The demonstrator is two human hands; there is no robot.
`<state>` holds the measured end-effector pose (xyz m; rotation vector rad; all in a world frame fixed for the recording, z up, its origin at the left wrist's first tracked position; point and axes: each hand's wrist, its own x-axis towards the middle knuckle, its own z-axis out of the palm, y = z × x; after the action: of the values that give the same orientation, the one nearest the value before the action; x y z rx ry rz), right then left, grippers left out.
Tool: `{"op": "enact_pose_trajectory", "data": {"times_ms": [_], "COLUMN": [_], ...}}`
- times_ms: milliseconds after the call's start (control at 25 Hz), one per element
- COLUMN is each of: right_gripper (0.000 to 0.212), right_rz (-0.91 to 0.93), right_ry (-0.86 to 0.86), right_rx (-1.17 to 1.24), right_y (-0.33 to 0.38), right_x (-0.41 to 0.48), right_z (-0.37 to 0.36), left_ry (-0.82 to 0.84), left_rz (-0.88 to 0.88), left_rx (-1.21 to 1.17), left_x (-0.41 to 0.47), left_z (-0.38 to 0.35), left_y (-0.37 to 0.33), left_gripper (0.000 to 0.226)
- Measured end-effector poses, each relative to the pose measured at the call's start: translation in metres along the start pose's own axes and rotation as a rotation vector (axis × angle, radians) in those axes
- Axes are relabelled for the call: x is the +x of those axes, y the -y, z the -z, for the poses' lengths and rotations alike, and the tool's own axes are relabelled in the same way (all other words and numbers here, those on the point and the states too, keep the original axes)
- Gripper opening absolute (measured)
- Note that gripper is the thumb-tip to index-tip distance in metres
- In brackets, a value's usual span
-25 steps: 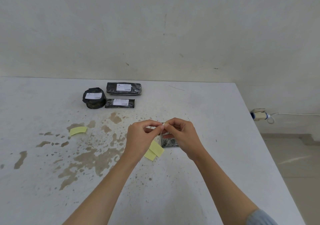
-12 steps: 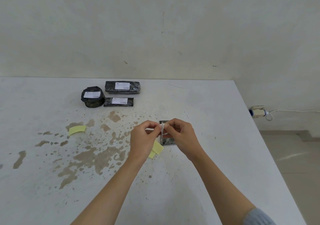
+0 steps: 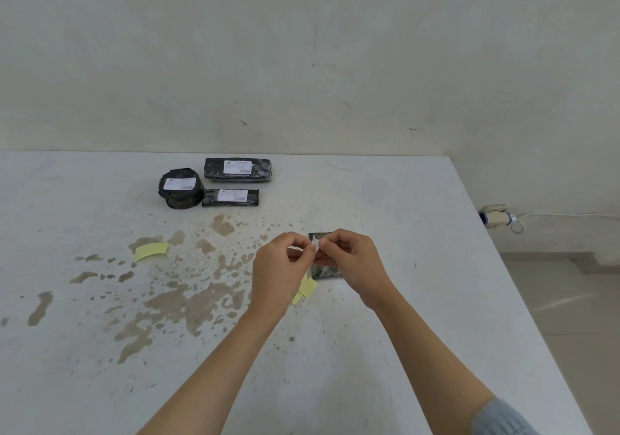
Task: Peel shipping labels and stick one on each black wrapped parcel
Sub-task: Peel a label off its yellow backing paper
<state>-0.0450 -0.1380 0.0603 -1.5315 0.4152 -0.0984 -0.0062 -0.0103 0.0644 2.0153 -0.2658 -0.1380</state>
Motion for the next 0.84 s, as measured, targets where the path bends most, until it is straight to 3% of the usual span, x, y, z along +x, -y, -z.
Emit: {"op": "enact_pose_trajectory", "data": {"times_ms": [840], "right_gripper": [0.021], "right_rz": [-0.033], "right_ry": [0.068], "right_rx": [0.208], "right_y": [-0.0037], "right_x": [-0.0078], "right_z": [0.0052], "left_ry": [0.012], "left_rz": [-0.266], "left_rx": [0.015], "left_x": [-0.0026], "left_z": [0.0044], "left_y": [0.0066], "left_gripper": [0.007]}}
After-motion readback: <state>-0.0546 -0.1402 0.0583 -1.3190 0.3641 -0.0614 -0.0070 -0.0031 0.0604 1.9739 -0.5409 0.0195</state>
